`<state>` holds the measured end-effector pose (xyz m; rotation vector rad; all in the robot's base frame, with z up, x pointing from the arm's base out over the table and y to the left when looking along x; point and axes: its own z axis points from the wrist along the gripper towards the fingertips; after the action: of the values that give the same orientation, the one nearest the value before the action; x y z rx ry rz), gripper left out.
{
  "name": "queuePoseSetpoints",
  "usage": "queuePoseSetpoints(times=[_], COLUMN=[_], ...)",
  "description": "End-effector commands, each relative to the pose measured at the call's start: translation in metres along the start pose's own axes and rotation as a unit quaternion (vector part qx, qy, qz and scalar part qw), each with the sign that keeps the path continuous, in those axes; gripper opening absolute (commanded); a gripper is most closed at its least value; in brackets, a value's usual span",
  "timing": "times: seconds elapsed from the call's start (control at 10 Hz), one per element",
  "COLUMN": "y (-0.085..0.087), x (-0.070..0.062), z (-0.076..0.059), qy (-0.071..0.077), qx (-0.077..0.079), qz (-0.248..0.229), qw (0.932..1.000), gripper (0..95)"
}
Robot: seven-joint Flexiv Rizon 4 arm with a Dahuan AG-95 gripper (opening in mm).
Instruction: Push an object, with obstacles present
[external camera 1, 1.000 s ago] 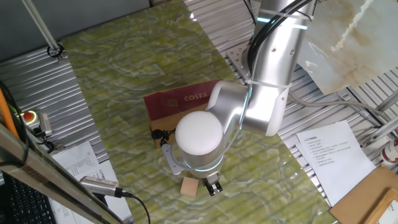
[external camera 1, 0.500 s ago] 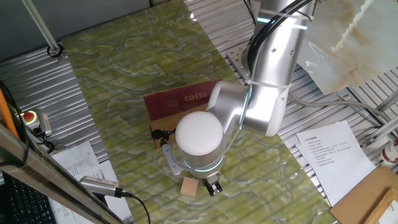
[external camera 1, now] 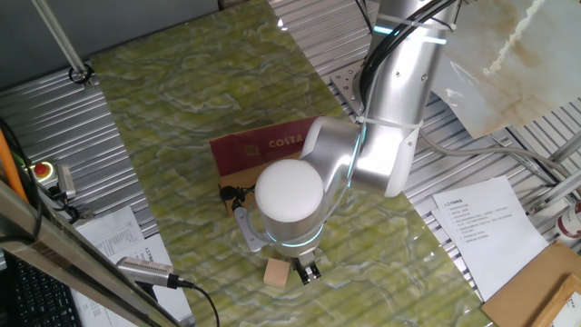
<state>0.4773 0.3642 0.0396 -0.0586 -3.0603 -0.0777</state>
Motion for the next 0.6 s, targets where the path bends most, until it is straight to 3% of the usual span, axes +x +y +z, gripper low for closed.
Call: queuePoseSetpoints(times=[0.1,0.6], y=[0.0013,0.0003], x=[-0.0053,-0.0149], z=[-0.0029,-0.0064], qy=[0.002,-0.003], qx=[0.001,0.0], qz=[0.002,0.005], qw=[1.0,1.0], gripper=[0.0,0.0])
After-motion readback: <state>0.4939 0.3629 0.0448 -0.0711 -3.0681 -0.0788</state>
